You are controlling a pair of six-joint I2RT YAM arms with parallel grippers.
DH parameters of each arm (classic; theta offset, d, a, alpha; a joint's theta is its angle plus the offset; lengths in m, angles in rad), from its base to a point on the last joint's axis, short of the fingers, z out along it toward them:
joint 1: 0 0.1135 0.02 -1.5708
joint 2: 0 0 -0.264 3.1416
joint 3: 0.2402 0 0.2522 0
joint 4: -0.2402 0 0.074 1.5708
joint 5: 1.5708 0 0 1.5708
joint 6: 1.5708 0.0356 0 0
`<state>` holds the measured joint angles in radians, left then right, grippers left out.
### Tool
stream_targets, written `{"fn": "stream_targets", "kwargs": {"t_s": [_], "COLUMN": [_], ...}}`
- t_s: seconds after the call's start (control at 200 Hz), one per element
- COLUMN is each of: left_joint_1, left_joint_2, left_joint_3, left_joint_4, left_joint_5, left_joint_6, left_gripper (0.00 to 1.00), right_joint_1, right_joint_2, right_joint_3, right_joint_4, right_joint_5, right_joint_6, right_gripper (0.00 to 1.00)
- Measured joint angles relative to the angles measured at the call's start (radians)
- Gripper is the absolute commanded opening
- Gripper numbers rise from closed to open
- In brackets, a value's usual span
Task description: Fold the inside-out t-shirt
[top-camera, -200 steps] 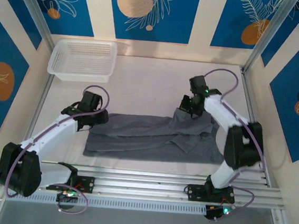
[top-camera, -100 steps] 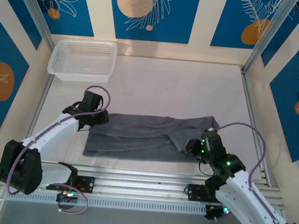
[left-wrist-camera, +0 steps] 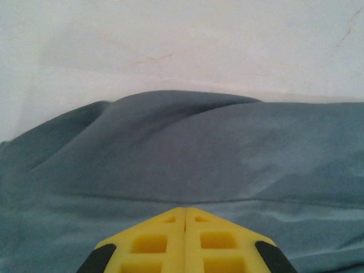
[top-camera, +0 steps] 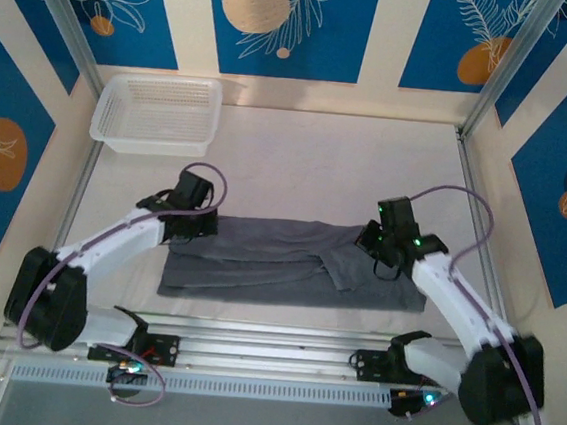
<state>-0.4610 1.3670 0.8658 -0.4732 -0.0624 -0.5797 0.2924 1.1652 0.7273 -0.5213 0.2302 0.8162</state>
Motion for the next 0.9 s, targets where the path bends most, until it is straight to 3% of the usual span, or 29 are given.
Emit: {"fn": "stream_targets", "kwargs": {"t_s": [0.25, 0.5, 0.75, 0.9], "left_joint_1": [-0.051, -0.116, -0.116, -0.117], "left_joint_2": [0.281, 0.523, 0.825, 1.068], "left_joint_3": [0.132, 0.314, 0.742, 1.134], "left_joint_4": [0.024, 0.046, 0.067, 0.015], "left_joint_5": [-0.010, -0.023, -0.052, -0.023], "left_joint_6": [-0.029, -0.040, -0.039, -0.039], "left_gripper": [0.00, 0.00, 0.00, 0.00], "right_joint_1": [-0.097, -0.077, -0.031, 0.149], "right_joint_2": [0.313, 0.456, 0.431, 0.373], "right_joint_3": [0.009, 0.180, 0.135, 0.008], "right_joint_4": [0.039, -0.074, -0.029, 0.166], "right_joint_5": [-0.074, -0.058, -0.140, -0.241], "right_joint_6": [0.002, 0.002, 0.092, 0.326], "right_gripper": [0.00, 0.00, 0.05, 0.10]}}
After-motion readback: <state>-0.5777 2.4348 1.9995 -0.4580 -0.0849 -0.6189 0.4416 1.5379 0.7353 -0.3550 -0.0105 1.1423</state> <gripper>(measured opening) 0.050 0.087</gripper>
